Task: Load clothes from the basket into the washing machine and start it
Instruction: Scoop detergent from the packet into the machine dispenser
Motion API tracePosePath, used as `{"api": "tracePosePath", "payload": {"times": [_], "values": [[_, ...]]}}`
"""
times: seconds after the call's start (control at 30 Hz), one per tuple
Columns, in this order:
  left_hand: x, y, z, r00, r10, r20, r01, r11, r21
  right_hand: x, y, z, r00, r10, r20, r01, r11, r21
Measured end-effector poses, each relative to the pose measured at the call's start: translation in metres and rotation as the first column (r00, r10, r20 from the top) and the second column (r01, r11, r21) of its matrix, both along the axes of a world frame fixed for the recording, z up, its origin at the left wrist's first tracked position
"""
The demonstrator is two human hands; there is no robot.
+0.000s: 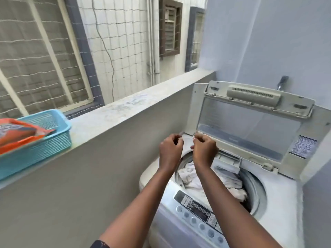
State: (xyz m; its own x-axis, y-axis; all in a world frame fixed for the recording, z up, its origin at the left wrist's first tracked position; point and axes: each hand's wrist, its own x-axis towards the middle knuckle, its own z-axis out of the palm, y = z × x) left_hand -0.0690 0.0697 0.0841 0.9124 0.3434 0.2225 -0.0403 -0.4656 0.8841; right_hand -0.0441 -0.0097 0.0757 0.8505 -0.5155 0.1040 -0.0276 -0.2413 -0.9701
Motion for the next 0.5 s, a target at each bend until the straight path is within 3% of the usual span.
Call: {"api": "tracePosePath", "payload": {"times": [0.13,0.3,0.43,0.5], "values": [[0.027,-0.034,-0.029,0.981,-0.119,-0.154,0.106,0.990,-0.089,0.019,-0.048,-0.036,0.988,-0.096,-0.118,0.109,0.988,0.110],[0.073,-0.067,-0.080,0.912,-0.219,-0.346,0.118,0.949,-0.292,0.043,-0.101,-0.093,0.945,-0.158,-0.286,0.241,0.928,0.284],[0.116,-0.096,-0.128,0.841,-0.319,-0.438,0.035,0.839,-0.543,0.059,-0.135,-0.125,0.923,-0.167,-0.347,0.347,0.749,0.564],[0.129,-0.109,-0.150,0.808,-0.334,-0.486,-0.068,0.766,-0.639,0.064,-0.150,-0.144,0.905,-0.168,-0.391,0.384,0.716,0.583]]}}
